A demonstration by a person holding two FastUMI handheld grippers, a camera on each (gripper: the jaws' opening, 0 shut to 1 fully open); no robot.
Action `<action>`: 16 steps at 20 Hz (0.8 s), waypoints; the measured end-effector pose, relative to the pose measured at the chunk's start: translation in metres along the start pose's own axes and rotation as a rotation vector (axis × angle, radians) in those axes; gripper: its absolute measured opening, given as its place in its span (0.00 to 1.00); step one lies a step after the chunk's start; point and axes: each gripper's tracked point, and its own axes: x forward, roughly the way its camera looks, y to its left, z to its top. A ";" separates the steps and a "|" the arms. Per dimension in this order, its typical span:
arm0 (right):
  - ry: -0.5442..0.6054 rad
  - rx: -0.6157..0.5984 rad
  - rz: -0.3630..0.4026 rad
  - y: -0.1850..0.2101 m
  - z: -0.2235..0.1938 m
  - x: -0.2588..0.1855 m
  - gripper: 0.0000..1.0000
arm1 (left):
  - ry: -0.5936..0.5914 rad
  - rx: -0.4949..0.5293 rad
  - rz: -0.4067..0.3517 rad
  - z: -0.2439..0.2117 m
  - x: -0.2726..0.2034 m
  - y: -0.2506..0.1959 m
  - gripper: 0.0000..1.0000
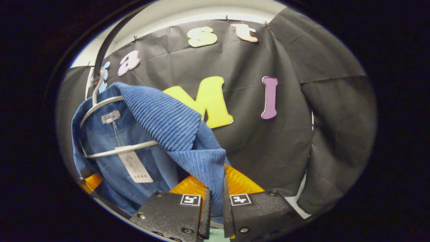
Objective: Grasp the clothes on the hanger with both hands and then place them into the laundry hamper below.
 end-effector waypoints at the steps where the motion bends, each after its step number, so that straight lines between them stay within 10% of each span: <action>1: -0.005 0.007 -0.006 -0.003 0.003 0.001 0.17 | -0.005 0.005 0.010 0.006 -0.006 0.004 0.20; 3: -0.012 0.017 -0.010 -0.006 0.009 -0.001 0.14 | -0.009 0.001 -0.026 0.007 -0.001 0.002 0.06; 16: -0.032 0.270 0.149 -0.013 0.071 0.020 0.06 | -0.068 -0.060 -0.112 0.091 -0.019 0.027 0.06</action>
